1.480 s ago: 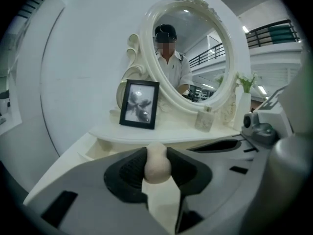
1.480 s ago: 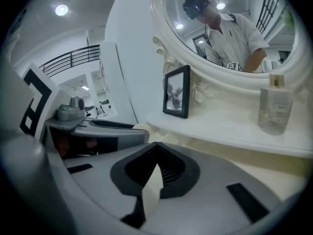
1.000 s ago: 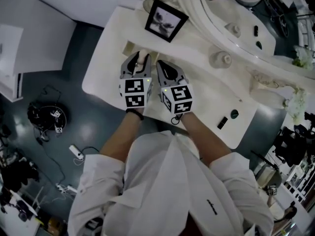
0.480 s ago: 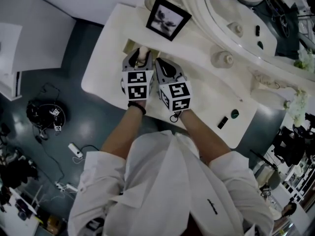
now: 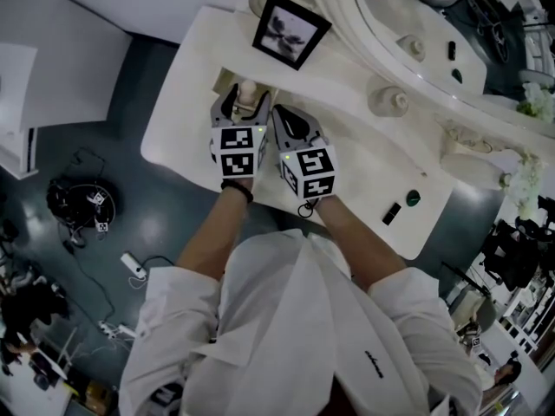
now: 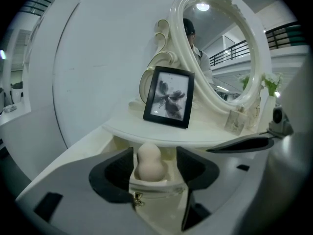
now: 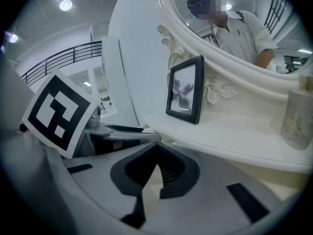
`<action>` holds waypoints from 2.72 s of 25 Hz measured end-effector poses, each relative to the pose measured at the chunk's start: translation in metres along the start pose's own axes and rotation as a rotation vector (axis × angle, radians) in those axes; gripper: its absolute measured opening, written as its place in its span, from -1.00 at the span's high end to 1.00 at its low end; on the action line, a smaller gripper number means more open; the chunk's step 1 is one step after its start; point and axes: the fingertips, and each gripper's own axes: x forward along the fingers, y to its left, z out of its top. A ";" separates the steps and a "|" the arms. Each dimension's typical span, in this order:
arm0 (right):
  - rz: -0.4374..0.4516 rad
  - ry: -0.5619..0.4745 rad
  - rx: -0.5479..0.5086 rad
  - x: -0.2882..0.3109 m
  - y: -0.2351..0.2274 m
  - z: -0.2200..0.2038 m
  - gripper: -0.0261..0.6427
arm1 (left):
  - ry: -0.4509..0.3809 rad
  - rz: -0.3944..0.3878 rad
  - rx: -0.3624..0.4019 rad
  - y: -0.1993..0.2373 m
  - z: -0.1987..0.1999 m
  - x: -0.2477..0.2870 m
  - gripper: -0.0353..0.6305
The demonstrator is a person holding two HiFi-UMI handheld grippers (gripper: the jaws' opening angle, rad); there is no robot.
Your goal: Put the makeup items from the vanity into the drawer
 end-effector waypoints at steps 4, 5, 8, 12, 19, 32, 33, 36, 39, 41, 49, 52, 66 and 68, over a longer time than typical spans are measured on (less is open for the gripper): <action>-0.002 -0.004 0.004 -0.006 -0.002 -0.001 0.87 | -0.013 0.002 -0.004 -0.002 0.000 -0.005 0.09; -0.005 -0.006 0.005 -0.007 -0.003 -0.001 0.87 | -0.018 0.003 -0.002 -0.002 0.001 -0.006 0.09; -0.011 -0.011 0.010 -0.010 -0.005 -0.001 0.87 | -0.057 0.025 0.020 0.000 0.008 -0.012 0.09; -0.018 -0.011 0.013 -0.015 -0.009 -0.004 0.87 | -0.027 0.054 0.058 0.003 0.007 -0.009 0.46; -0.026 -0.015 0.014 -0.024 -0.007 -0.005 0.87 | -0.046 0.037 0.037 0.004 0.011 -0.013 0.59; -0.137 -0.159 0.058 -0.129 -0.046 0.023 0.87 | -0.257 -0.169 0.177 -0.072 0.064 -0.080 0.80; -0.158 -0.178 0.057 -0.142 -0.052 0.028 0.87 | -0.275 -0.187 0.182 -0.079 0.070 -0.086 0.80; -0.227 -0.237 0.051 -0.182 -0.071 0.042 0.87 | -0.330 -0.222 0.193 -0.096 0.088 -0.105 0.81; -0.305 -0.291 0.051 -0.225 -0.089 0.049 0.87 | -0.374 -0.266 0.190 -0.117 0.104 -0.121 0.81; -0.354 -0.317 0.048 -0.254 -0.100 0.052 0.87 | -0.399 -0.292 0.199 -0.130 0.114 -0.130 0.81; -0.551 -0.381 0.048 -0.351 -0.133 0.044 0.87 | -0.461 -0.365 0.258 -0.175 0.143 -0.143 0.81; -0.607 -0.400 0.058 -0.378 -0.142 0.042 0.87 | -0.465 -0.393 0.272 -0.189 0.145 -0.146 0.81; -0.710 -0.432 0.067 -0.431 -0.151 0.033 0.87 | -0.463 -0.379 0.309 -0.191 0.143 -0.155 0.81; -0.712 -0.431 0.071 -0.431 -0.151 0.033 0.87 | -0.459 -0.368 0.305 -0.187 0.143 -0.156 0.81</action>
